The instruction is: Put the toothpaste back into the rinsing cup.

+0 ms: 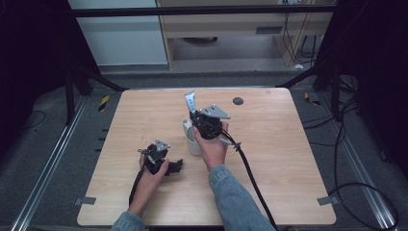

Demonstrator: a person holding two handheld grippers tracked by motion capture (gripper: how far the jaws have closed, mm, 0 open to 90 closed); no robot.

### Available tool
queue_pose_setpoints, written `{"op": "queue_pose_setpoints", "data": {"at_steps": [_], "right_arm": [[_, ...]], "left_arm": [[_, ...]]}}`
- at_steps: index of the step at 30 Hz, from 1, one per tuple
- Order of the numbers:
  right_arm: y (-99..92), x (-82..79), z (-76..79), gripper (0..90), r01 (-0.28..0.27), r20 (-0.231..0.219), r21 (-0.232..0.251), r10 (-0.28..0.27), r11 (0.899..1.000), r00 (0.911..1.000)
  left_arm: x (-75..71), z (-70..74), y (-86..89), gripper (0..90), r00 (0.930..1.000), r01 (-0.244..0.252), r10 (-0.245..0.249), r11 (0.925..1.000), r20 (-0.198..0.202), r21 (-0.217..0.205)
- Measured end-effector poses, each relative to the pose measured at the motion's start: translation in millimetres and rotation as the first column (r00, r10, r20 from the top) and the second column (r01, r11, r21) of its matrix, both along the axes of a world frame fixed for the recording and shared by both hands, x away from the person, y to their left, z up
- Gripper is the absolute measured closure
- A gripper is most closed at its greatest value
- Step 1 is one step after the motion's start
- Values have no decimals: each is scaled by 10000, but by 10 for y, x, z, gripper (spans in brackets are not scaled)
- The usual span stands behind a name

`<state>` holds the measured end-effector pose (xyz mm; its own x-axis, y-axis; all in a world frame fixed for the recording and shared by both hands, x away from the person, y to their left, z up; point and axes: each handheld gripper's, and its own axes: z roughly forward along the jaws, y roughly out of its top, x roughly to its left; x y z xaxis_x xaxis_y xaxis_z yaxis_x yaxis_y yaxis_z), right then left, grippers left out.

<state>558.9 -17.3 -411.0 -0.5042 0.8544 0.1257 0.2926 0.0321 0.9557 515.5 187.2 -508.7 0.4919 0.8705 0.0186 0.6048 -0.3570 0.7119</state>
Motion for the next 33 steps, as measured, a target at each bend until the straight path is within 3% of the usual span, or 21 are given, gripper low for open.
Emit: {"op": "queue_pose_setpoints", "data": {"at_steps": [33], "right_arm": [[-44, -80, -132, 777, -65, -208, -346, 58, 9994, 9998]], "left_arm": [[0, 0, -1, 0, 10000, -3, 3, 10000, 0, -6]]}}
